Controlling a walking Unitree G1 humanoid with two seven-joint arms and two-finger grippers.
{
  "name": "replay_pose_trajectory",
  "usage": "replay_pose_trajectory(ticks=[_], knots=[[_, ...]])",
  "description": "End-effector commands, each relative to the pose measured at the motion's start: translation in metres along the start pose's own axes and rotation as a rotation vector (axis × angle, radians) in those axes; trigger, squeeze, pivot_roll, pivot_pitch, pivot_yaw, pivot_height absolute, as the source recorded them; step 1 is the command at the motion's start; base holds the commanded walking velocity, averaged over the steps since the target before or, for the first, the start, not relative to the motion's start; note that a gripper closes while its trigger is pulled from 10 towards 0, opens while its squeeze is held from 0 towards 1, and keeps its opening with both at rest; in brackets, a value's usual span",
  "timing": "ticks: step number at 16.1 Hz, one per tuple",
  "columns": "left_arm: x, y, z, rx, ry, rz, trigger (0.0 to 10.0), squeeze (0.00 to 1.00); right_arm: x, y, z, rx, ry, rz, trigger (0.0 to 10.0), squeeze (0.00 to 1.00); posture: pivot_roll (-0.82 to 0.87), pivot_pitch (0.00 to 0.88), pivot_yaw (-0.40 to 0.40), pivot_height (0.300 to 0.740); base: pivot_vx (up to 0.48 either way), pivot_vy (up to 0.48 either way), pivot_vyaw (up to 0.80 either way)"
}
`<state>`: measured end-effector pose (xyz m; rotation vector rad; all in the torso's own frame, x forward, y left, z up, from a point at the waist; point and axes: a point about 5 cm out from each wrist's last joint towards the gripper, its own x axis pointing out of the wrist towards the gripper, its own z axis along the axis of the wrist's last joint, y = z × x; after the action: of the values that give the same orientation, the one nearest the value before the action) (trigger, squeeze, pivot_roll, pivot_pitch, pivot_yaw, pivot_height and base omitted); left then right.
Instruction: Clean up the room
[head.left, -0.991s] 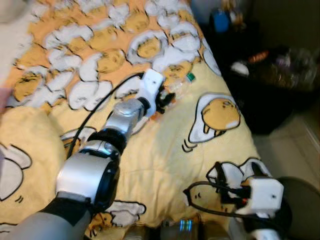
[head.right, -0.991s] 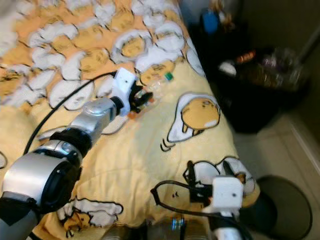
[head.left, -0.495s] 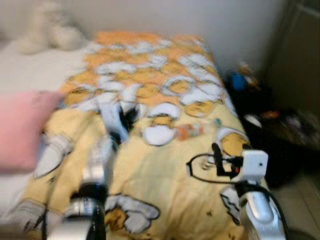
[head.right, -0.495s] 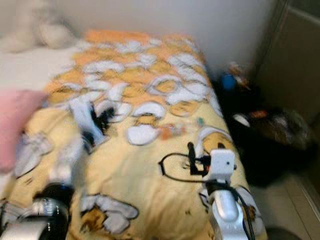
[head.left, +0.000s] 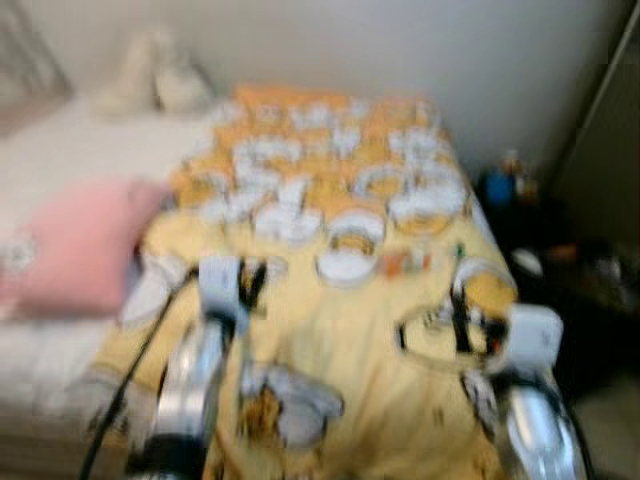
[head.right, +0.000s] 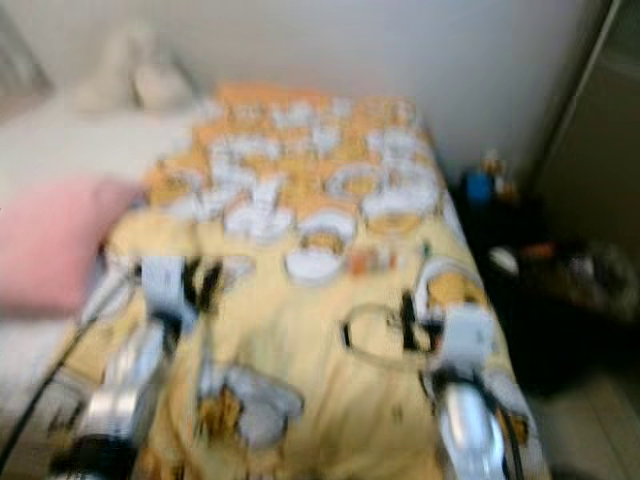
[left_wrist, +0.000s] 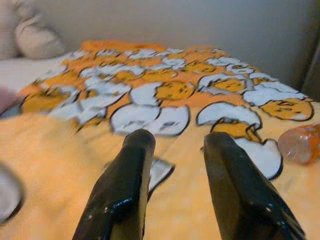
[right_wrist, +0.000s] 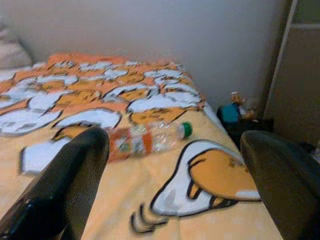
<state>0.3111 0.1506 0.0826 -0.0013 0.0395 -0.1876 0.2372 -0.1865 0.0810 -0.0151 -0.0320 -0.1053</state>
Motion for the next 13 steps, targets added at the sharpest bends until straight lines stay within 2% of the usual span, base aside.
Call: replay_pose_trajectory(ticks=[1,4,6,9,11,12,13], knots=[[0.005,-0.010,0.006,0.014,-0.013,-0.025,10.0,1.00,0.001,0.004,0.001,0.000,-0.009,0.009,10.0,1.00,0.06,0.000,0.057,0.740,0.000,0.000,0.00],[0.004,-0.021,0.008,-0.005,0.004,-0.028,10.0,1.00,0.000,0.008,-0.001,-0.005,-0.007,0.049,10.0,1.00,0.06,0.000,0.048,0.740,0.000,0.000,0.00],[-0.003,-0.018,0.004,-0.009,0.018,-0.017,10.0,1.00,-0.003,0.006,-0.005,-0.010,0.009,0.047,10.0,1.00,0.06,0.000,0.049,0.740,0.000,0.000,0.00],[-0.031,0.000,-0.001,0.016,0.019,0.024,10.0,1.00,-0.018,-0.002,-0.017,-0.023,0.057,0.042,10.0,1.00,0.06,0.000,0.045,0.740,0.000,0.000,0.00],[-0.036,0.003,-0.003,0.007,0.036,0.059,10.0,1.00,-0.020,-0.006,-0.021,-0.026,0.069,0.035,10.0,1.00,0.06,0.000,0.044,0.740,0.000,0.000,0.00],[-0.063,0.012,-0.022,-0.005,0.126,0.086,10.0,1.00,-0.026,-0.010,-0.022,-0.038,0.076,0.071,10.0,1.00,0.05,0.000,0.045,0.740,0.000,0.000,0.00],[-0.070,0.015,-0.027,-0.005,0.153,0.093,10.0,1.00,-0.028,-0.011,-0.022,-0.043,0.075,0.085,10.0,1.00,0.05,0.000,0.045,0.740,0.000,0.000,0.00]])
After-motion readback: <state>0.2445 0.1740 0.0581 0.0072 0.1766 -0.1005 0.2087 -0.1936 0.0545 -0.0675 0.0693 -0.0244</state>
